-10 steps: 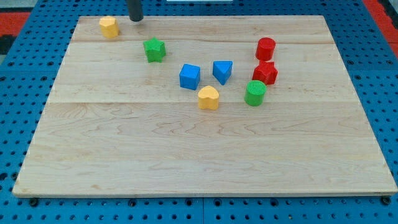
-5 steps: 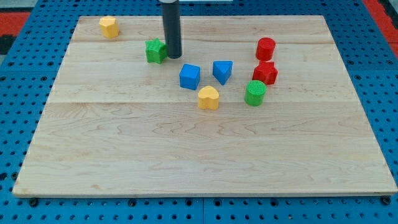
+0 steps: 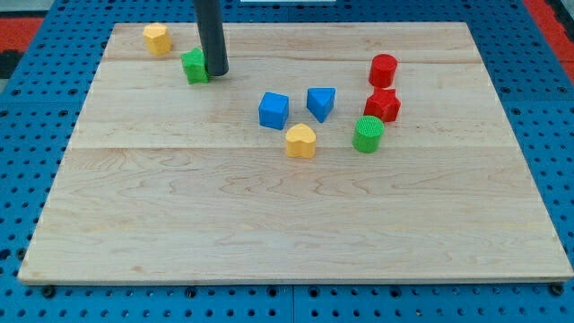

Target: Push the green star bottom right to the yellow hexagon

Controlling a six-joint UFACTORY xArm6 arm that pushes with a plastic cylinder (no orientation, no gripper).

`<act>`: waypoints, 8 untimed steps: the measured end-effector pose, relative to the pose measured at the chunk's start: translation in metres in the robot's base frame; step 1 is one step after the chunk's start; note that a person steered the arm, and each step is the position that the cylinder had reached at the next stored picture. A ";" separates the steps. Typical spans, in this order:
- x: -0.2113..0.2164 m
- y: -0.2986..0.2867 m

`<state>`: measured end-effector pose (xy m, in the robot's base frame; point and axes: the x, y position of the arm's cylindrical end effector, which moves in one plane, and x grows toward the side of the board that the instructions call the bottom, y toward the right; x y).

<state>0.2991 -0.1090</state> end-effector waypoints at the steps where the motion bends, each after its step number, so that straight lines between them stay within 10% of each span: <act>1: 0.000 -0.008; 8: 0.090 0.153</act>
